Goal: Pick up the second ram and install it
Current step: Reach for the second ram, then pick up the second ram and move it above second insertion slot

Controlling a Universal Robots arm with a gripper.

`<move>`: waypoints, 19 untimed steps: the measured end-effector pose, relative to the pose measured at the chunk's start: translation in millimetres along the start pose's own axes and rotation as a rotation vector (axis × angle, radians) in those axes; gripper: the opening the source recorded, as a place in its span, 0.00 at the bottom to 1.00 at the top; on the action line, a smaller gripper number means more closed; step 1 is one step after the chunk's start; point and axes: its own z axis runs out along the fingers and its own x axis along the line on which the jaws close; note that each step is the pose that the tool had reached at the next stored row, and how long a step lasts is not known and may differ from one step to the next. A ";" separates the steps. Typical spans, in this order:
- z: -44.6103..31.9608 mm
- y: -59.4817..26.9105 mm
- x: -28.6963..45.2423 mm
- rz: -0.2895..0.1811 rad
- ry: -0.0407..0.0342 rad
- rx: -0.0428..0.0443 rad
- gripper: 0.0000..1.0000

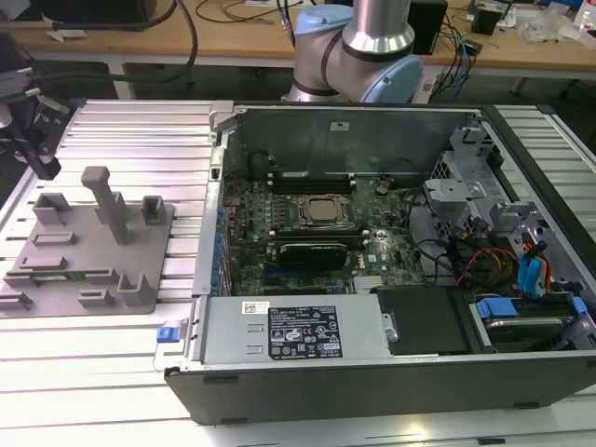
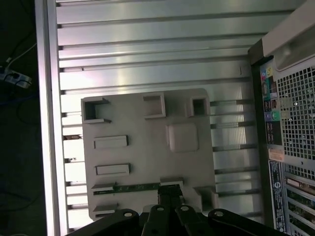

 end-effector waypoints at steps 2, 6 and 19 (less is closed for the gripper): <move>3.3 -1.4 2.6 0.000 0.0012 0.0000 0.08; 9.6 -3.5 8.0 0.000 0.0037 0.0003 0.08; 25.8 -8.6 20.0 0.000 0.0105 0.0008 0.08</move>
